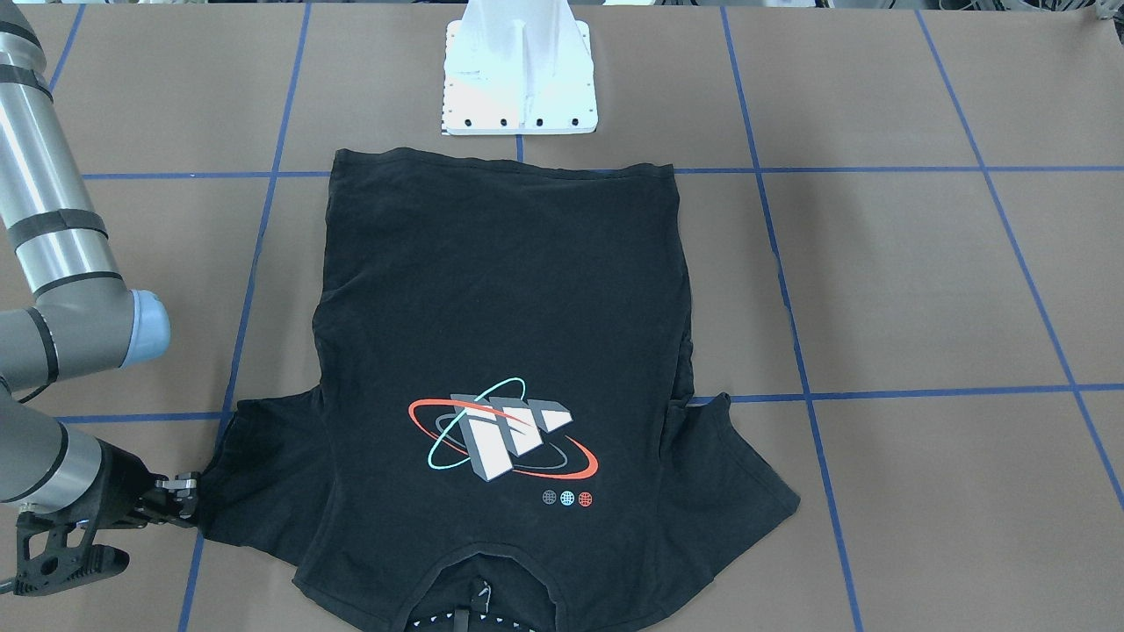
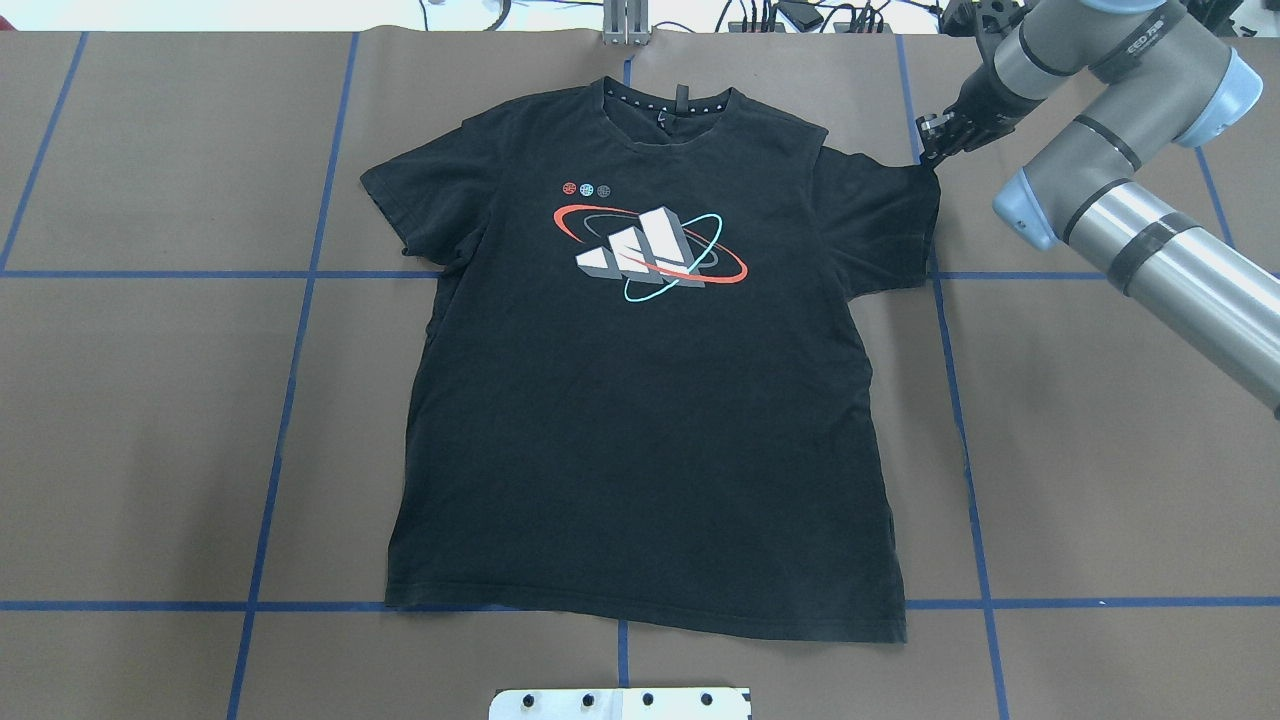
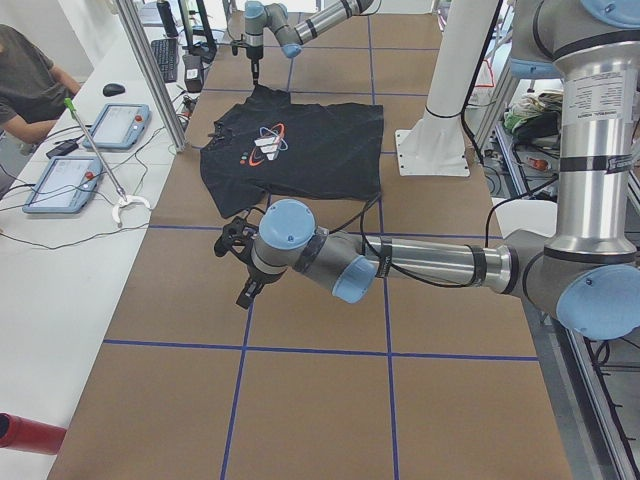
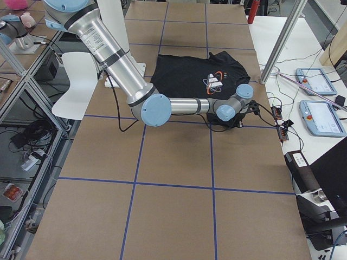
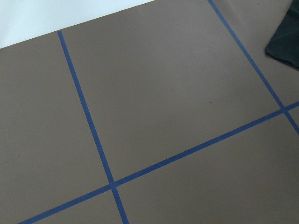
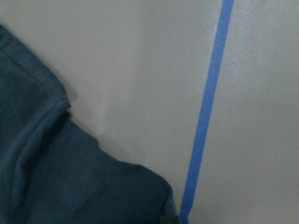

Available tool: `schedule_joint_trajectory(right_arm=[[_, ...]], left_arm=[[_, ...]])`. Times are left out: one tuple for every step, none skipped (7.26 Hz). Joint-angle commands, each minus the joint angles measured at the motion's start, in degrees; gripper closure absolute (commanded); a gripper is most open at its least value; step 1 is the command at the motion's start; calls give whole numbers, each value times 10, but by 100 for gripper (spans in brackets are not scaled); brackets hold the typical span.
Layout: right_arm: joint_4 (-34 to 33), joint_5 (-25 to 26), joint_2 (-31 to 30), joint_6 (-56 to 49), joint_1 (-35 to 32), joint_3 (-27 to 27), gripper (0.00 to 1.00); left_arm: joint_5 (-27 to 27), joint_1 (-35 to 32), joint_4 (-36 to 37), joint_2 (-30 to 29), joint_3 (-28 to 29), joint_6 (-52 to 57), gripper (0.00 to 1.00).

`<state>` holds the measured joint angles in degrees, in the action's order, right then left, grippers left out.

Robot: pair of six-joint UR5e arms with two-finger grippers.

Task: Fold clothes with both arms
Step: 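Move the right gripper toward the shirt's sleeve nearest it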

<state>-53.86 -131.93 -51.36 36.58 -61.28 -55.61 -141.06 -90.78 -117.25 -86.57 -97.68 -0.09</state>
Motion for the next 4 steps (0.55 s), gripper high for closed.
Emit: schedule_joint_trajectory(right_arm=[[-18,-29,-18,79,10,-92,100],[-16,-25,-8,151,45,-111,100],[-18,0,21,211,80,-107,100],[-20,54,41,241,103,-100,100]], left_arm=[[0,0,-1,0,0,0,0],[0,0,-1,0,0,0,0],[0,0,0,0,-1,0,0],[-1,0,0,0,-1,0,0]])
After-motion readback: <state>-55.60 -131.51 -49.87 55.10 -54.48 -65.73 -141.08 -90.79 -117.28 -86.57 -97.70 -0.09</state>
